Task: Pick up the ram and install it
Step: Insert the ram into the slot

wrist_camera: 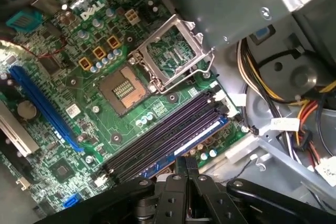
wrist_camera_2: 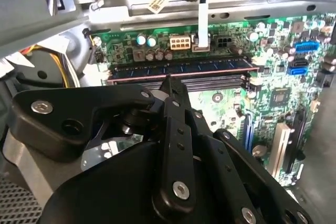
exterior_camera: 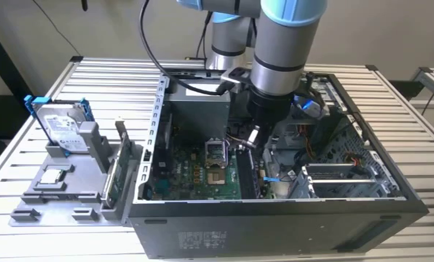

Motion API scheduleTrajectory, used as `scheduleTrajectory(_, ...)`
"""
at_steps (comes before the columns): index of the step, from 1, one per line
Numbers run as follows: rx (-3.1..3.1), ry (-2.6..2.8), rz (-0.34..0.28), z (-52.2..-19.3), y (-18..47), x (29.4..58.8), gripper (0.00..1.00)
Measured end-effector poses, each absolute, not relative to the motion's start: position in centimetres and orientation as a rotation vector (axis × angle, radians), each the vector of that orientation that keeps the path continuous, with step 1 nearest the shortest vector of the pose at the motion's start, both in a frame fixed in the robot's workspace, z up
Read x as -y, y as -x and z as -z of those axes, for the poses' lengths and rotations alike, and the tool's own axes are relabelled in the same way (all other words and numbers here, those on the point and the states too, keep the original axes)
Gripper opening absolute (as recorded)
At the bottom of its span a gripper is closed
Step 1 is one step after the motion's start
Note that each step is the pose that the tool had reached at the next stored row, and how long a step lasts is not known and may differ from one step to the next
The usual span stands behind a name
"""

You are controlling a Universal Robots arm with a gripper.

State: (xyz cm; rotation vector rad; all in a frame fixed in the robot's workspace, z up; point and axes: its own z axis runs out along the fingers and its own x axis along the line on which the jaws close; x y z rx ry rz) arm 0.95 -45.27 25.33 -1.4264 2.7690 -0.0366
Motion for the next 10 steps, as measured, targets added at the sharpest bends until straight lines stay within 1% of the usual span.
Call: scheduleTrajectory(10, -2.656, 1.624, 0.033, -25.22, -0.92, 45.27, 0.11)
